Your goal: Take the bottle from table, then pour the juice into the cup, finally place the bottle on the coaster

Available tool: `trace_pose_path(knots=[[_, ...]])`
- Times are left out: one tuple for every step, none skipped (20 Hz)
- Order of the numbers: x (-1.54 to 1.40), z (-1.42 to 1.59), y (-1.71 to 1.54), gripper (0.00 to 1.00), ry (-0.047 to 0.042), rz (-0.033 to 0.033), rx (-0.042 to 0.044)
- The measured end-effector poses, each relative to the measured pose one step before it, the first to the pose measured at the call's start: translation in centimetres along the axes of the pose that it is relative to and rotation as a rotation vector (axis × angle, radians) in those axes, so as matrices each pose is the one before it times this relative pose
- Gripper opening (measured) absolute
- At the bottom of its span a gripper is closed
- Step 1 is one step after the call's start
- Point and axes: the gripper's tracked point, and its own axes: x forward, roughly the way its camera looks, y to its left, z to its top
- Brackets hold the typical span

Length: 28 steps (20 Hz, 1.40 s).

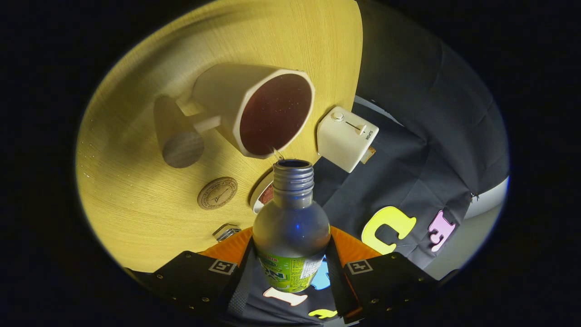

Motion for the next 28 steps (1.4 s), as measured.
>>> trace_pose_path(knots=[[0.16, 0.022, 0.028, 0.73, -0.00073, 0.00012, -0.00267], [-0.068, 0.092, -0.021, 0.73, -0.00108, -0.00221, -0.00245], [-0.012, 0.064, 0.071, 0.73, 0.00018, -0.00009, -0.00306], [0.005, 0.01, -0.066, 0.73, -0.00122, -0.00169, -0.00129], [0.029, 0.106, -0.009, 0.73, -0.00112, -0.00186, -0.00031], [-0.108, 0.094, 0.017, 0.73, -0.00225, -0.00027, 0.00217], [0.14, 0.109, -0.034, 0.73, -0.0019, -0.00072, 0.00188], [-0.059, 0.062, -0.05, 0.73, -0.00116, -0.00043, 0.00141], [0.146, 0.053, -0.009, 0.73, -0.00131, -0.00081, 0.00235], [0.001, 0.056, 0.005, 0.73, -0.00157, 0.0003, 0.00469], [-0.065, 0.083, 0.157, 0.73, -0.00087, 0.00232, 0.0043], [-0.029, 0.015, 0.131, 0.73, -0.00093, 0.00235, 0.0047], [0.007, 0.058, -0.05, 0.73, -0.00127, 0.00153, 0.00381], [0.098, -0.039, 0.047, 0.73, 0.00019, 0.00176, 0.00235], [0.045, 0.043, 0.024, 0.73, -0.00111, -0.00172, 0.00187], [-0.019, -0.011, -0.018, 0.73, 0.00002, -0.00024, 0.00249], [-0.013, 0.044, 0.04, 0.73, -0.00122, -0.00092, 0.00185], [0.049, -0.029, -0.04, 0.73, -0.00066, -0.00161, 0.00104], [0.042, 0.05, 0.039, 0.73, -0.00111, 0.00095, 0.00279], [-0.062, 0.037, 0.036, 0.73, -0.00277, -0.00138, 0.00545], [-0.008, 0.002, 0.01, 0.73, -0.00084, 0.00022, 0.00636], [0.028, 0.111, 0.13, 0.73, -0.00132, 0.00165, 0.01084], [-0.041, 0.064, 0.176, 0.73, -0.0026, 0.00638, 0.0134], [0.061, 0.014, 0.117, 0.73, -0.00141, 0.00488, 0.01403], [-0.088, 0.14, -0.043, 0.73, -0.00354, -0.00159, 0.01108], [-0.041, 0.087, -0.189, 0.73, -0.00696, -0.00825, 0.01108], [-0.022, 0.055, -0.255, 0.73, -0.00302, -0.00925, 0.01201], [-0.182, 0.067, -0.013, 0.73, -0.00446, -0.00315, 0.01681]])
